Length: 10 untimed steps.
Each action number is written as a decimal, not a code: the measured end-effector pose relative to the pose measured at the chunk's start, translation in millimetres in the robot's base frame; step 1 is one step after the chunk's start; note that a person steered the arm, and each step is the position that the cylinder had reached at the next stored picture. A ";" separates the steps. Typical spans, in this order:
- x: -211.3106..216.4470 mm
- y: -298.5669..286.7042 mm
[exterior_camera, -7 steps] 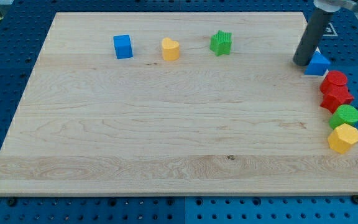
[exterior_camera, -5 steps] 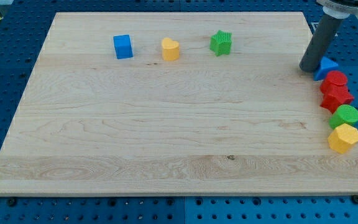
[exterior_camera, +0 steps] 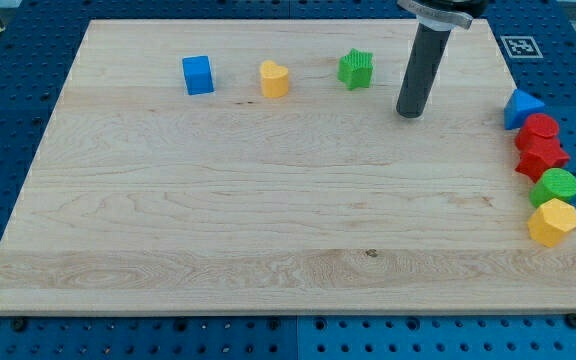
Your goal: Move the blue cube bottom left of the yellow heart
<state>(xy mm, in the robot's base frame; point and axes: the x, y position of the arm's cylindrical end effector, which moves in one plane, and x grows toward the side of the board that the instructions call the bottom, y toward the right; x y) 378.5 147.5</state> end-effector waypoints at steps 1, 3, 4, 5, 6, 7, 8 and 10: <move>0.0 0.0; 0.1 -48.8; 0.3 -89.5; 2.6 -123.9; 2.6 -135.6; 2.8 -138.0; 7.9 -162.5; 12.5 -254.7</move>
<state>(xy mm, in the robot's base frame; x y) 391.0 -107.2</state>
